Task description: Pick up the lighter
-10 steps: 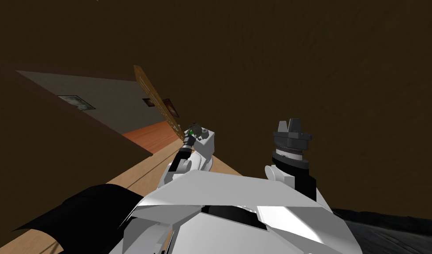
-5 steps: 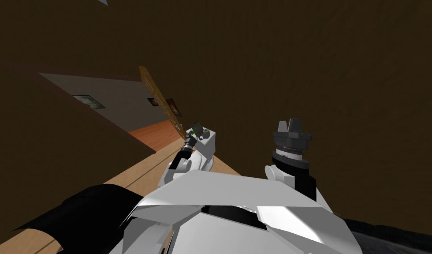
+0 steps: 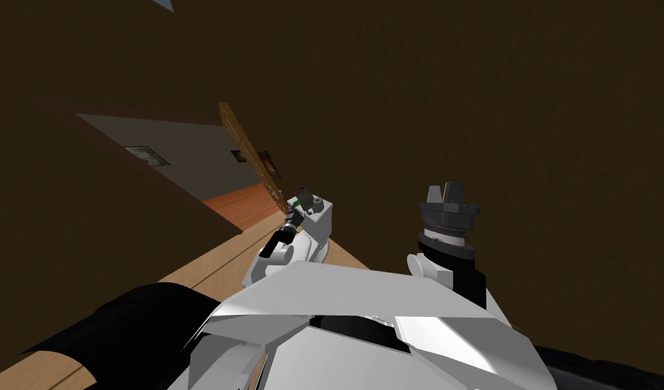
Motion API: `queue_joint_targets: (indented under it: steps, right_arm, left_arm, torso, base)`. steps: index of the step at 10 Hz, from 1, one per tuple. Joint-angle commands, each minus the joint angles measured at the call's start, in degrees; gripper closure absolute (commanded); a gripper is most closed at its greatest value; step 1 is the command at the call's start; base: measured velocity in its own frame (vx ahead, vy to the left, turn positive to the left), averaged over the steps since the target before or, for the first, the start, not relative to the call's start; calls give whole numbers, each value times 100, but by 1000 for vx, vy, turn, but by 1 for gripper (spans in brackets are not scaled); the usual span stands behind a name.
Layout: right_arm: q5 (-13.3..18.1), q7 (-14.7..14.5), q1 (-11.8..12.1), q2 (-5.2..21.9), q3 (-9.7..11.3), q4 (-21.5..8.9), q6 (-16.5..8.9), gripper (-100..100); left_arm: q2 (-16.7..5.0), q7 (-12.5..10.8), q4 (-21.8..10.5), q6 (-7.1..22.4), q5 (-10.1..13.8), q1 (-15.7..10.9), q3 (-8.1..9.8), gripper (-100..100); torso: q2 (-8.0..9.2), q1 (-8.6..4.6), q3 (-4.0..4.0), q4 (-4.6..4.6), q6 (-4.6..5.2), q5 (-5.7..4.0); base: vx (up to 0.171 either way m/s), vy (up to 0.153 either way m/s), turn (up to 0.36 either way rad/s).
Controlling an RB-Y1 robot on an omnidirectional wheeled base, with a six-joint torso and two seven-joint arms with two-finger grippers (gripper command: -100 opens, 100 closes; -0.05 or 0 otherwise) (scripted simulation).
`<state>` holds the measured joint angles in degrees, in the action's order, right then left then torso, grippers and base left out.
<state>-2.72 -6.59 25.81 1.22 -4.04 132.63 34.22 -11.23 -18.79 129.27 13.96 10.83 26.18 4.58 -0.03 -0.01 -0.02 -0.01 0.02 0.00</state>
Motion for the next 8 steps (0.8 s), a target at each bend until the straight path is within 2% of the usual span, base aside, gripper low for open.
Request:
queue_joint_targets:
  steps: [1,8]
  right_arm:
    - [0,0,0,0,0,0,0,0]
    - [0,0,0,0,0,0,0,0]
  left_arm:
    - [-53,-121,11,266,86,-28,3,-100]
    - [-367,-564,87,1267,460,-125,-11,-100]
  torso:
    - [0,0,0,0,0,0]
    - [-1,-1,0,0,1,-1]
  base:
    - [6,-5,27]
    - [7,-7,7]
